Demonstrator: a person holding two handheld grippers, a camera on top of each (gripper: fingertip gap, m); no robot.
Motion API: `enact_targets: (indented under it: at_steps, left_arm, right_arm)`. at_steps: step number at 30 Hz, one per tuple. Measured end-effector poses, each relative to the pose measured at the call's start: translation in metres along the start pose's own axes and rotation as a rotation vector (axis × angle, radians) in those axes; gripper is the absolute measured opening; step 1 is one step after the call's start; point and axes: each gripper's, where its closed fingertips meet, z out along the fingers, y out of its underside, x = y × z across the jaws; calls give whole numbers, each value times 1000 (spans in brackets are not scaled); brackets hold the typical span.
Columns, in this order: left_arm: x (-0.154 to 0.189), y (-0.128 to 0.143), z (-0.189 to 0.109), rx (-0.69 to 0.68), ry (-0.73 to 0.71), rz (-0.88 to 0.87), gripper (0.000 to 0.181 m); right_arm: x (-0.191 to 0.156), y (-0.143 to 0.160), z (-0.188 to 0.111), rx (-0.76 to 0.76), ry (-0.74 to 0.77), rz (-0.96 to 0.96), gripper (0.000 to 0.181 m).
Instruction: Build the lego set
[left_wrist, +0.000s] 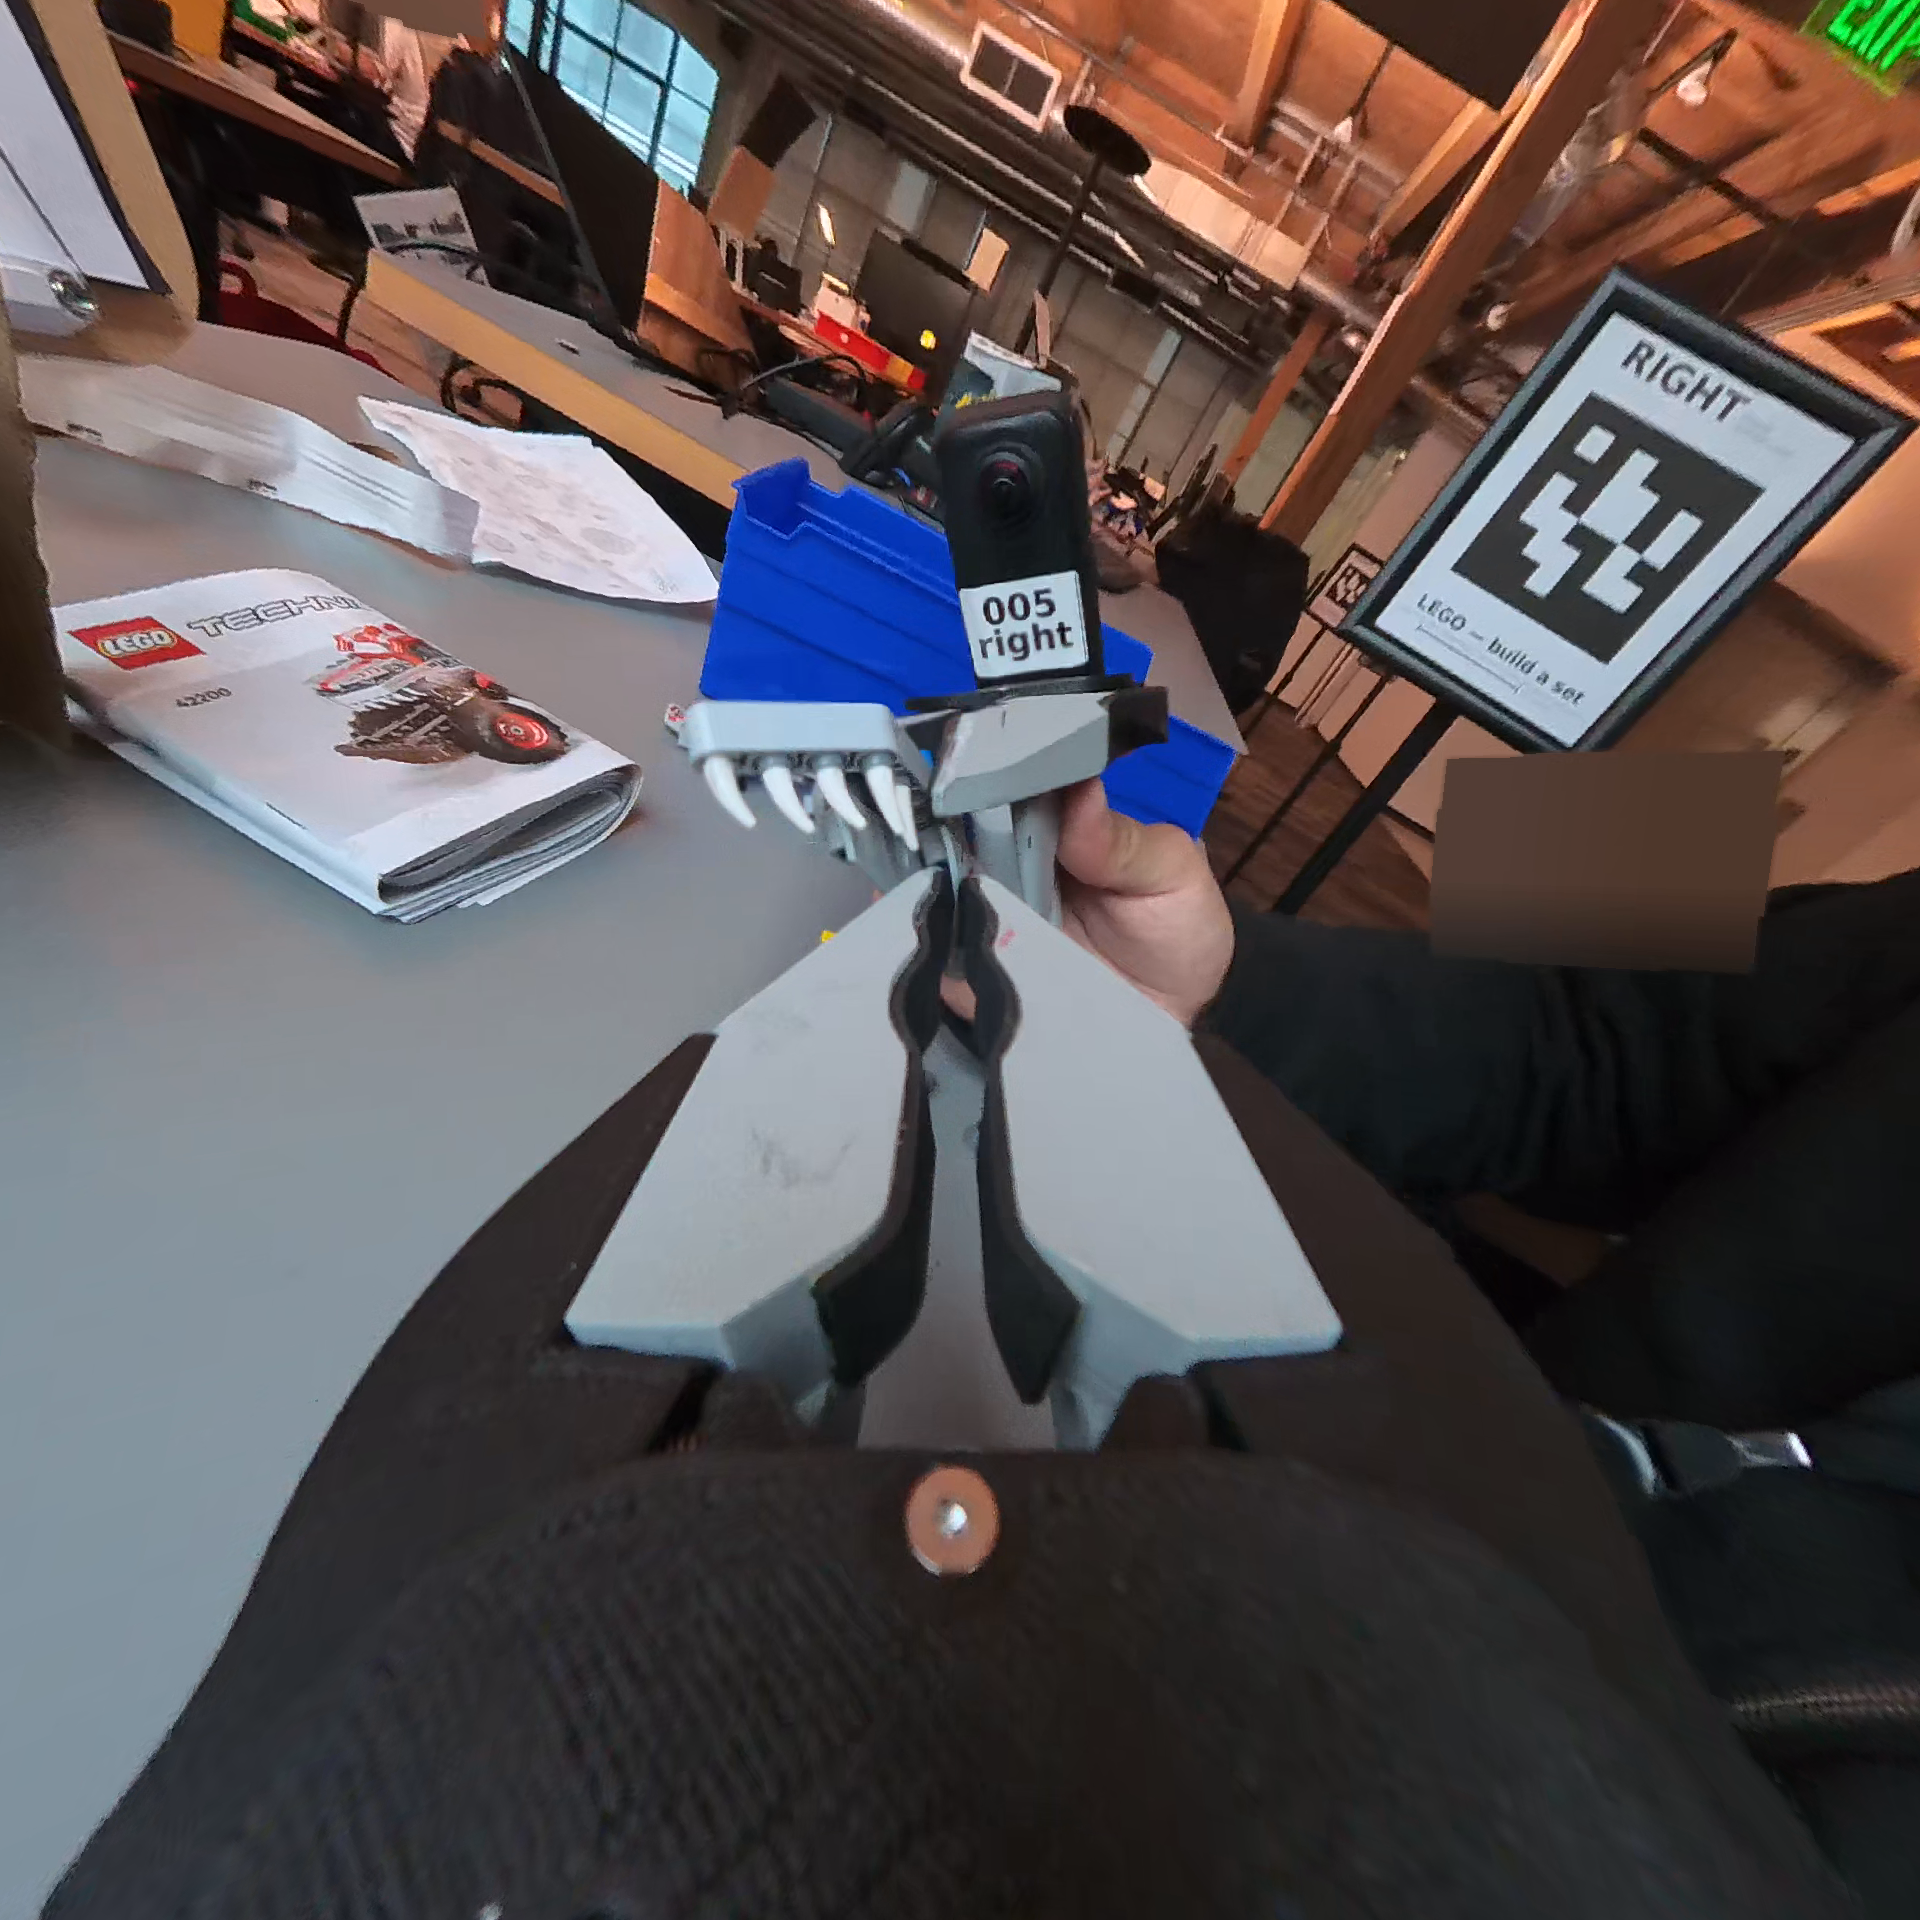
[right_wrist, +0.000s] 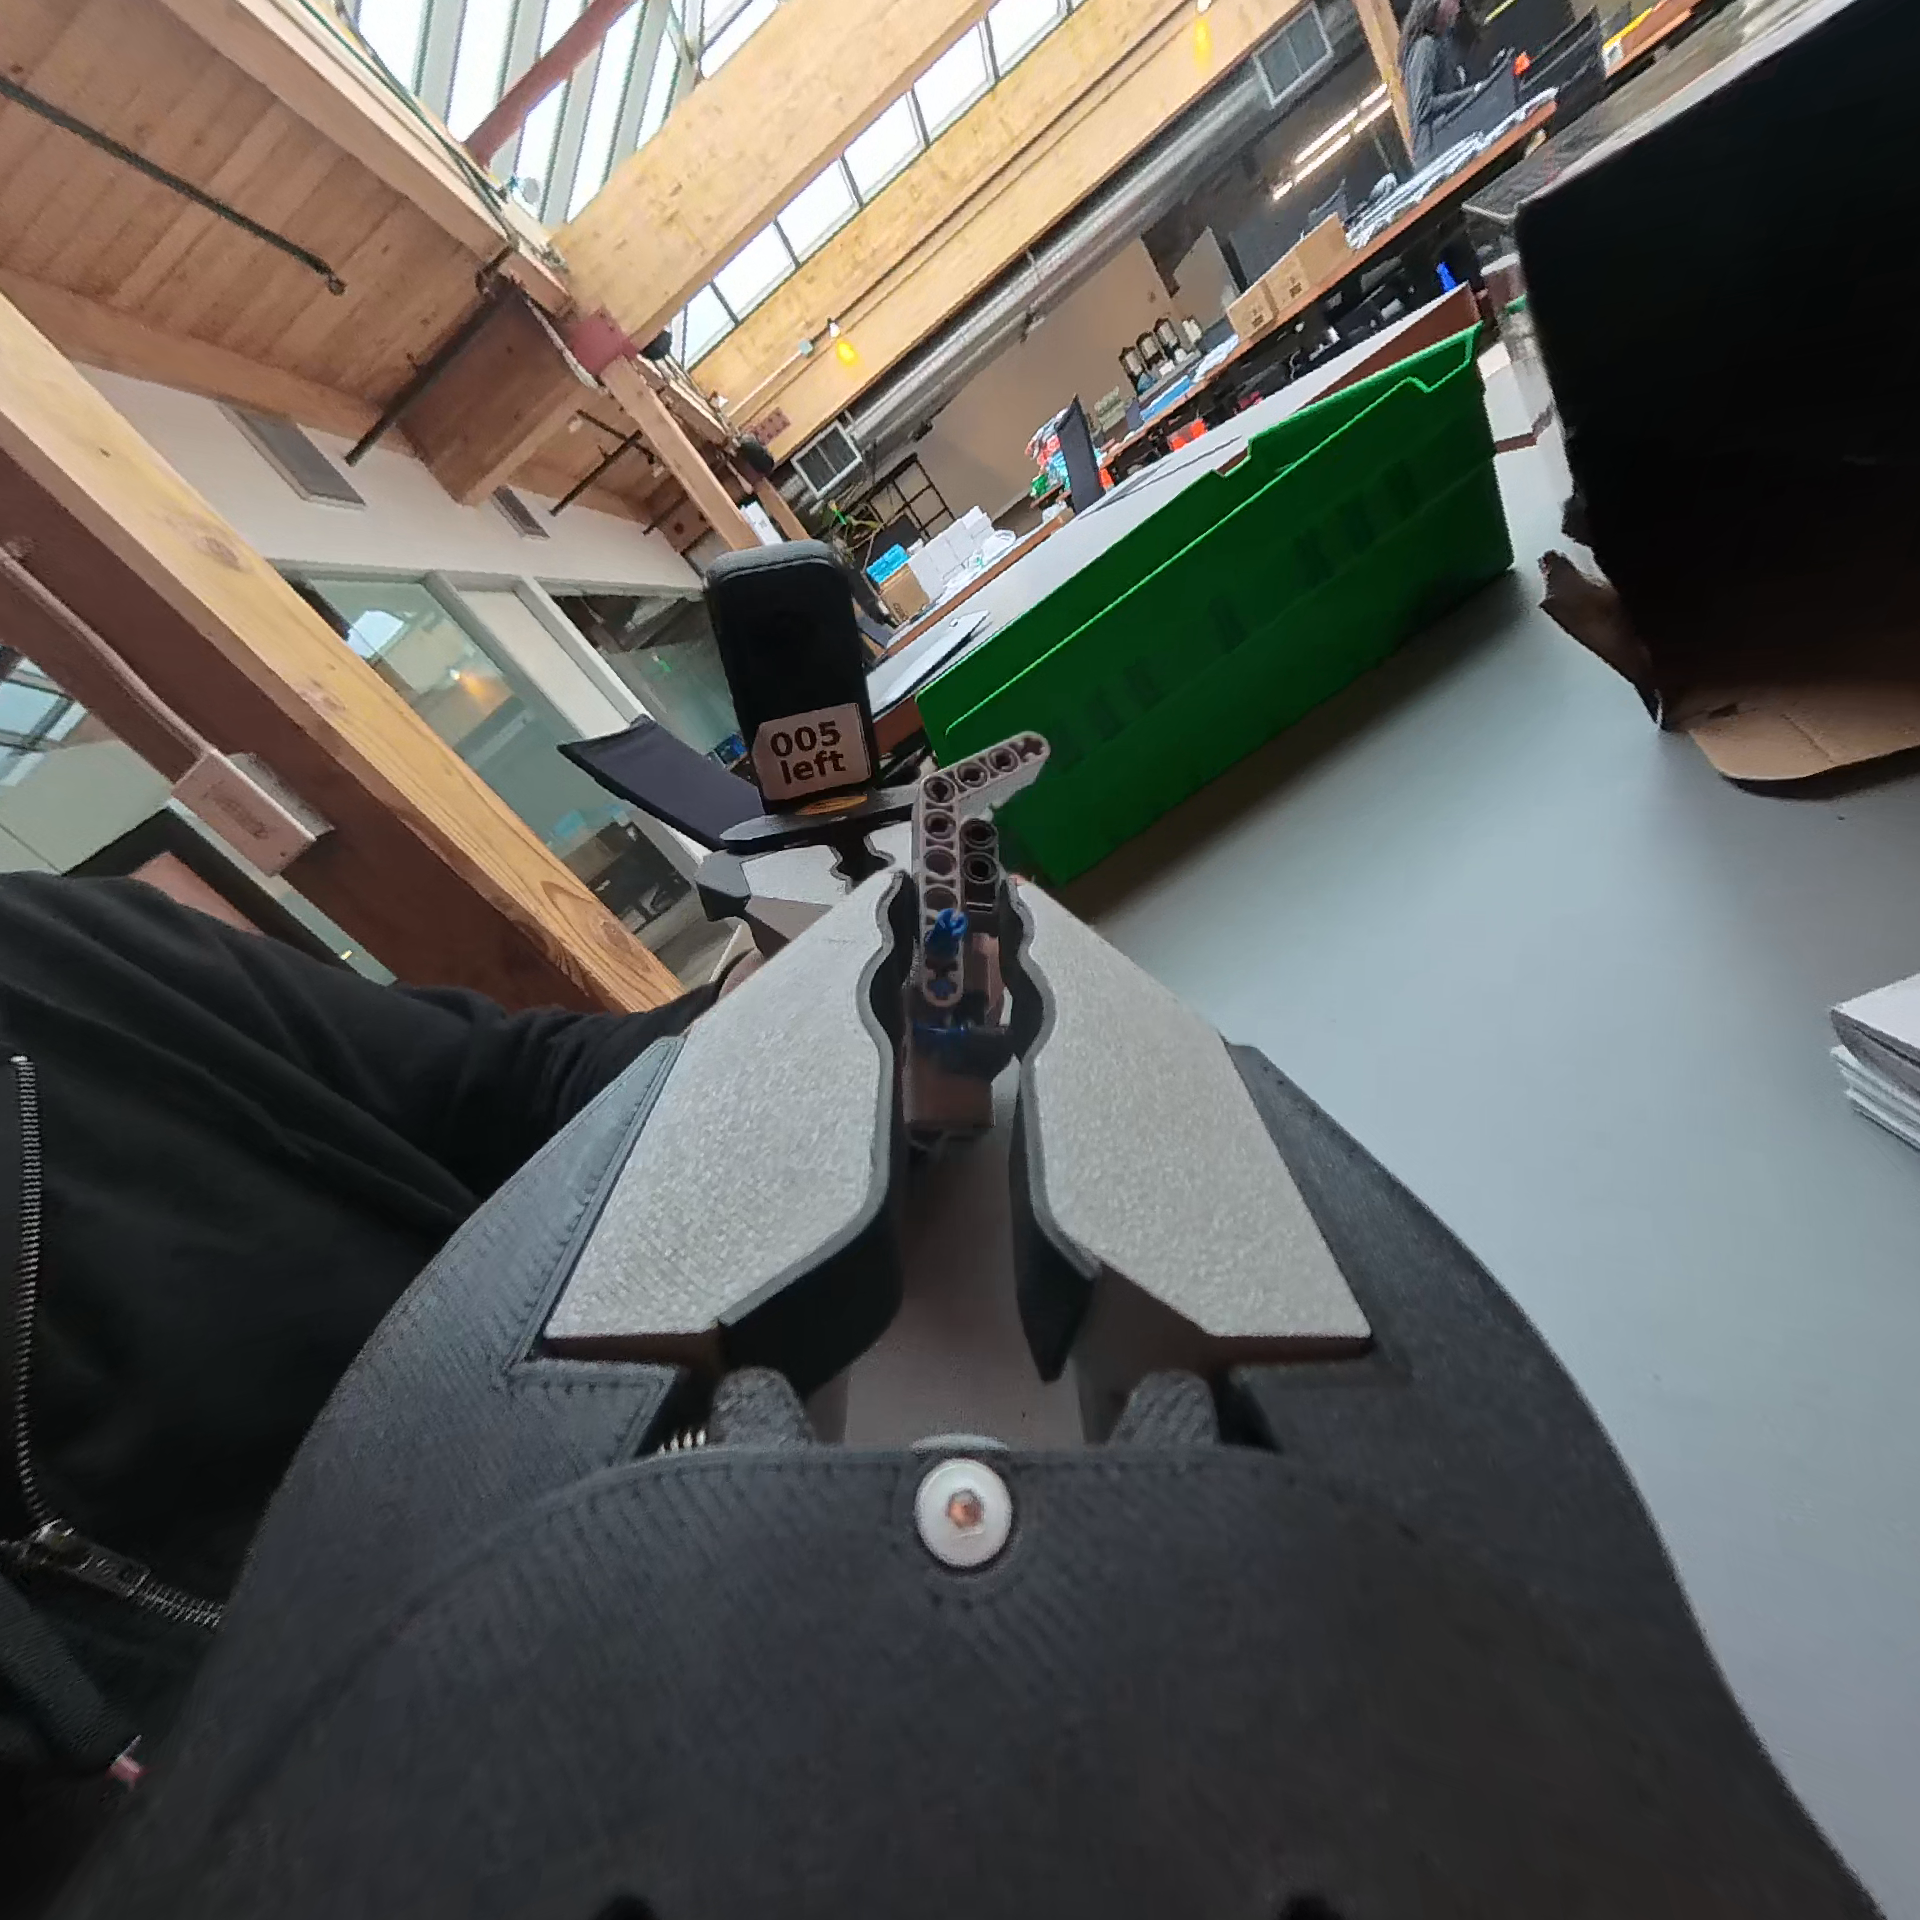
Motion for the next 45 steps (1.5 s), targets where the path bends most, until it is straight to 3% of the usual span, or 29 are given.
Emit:
enact_targets:
  at_steps: [20,25,28,34,37,45]
  left_arm:
    - [0,-5,-11,23,49,-39,0]
    - [3,-5,-17,-42,86,11,0]
    - [-8,-8,-24,-65,39,22,13]
    - [15,-5,-20,-93,198,-46,23]
    - [17,-1,-18,-85,217,-59,0]
    - [14,-7,-15,1,221,-114,1]
  right_arm:
    - [-4,1,-5,-20,-16,8,11]
    - [-13,4,0,-46,-27,-75,12]
    - [-21,4,0,-46,-63,-119,13]
    - [-23,6,2,-56,-63,-159,13]
    - [-33,6,4,-51,-141,-124,13]
    - [-30,4,5,-30,-135,-92,12]
